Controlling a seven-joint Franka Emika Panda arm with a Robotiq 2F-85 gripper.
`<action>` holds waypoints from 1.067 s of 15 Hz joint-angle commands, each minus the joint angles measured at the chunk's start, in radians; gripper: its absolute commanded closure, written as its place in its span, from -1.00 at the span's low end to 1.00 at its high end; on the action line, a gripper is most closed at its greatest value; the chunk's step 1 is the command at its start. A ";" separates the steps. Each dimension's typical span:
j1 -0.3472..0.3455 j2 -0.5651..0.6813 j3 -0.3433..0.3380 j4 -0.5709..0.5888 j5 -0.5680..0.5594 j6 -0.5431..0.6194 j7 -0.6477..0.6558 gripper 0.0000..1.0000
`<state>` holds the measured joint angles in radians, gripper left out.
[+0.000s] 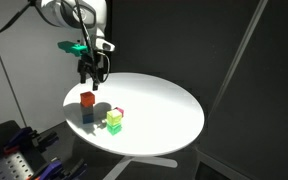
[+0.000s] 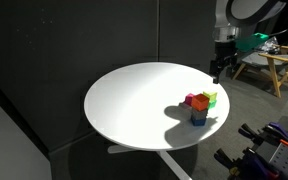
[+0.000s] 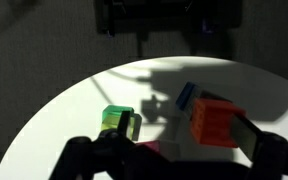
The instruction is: Pick up the lime green block and put it on the green block
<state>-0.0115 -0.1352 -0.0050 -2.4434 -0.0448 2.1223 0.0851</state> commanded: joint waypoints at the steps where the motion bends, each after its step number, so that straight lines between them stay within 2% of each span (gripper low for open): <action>1: 0.008 -0.095 0.018 -0.045 -0.019 -0.056 0.003 -1.00; 16: 0.024 -0.355 0.041 -0.156 0.019 -0.132 0.001 -1.00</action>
<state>0.0052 -0.4222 0.0366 -2.5778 -0.0439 2.0146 0.0848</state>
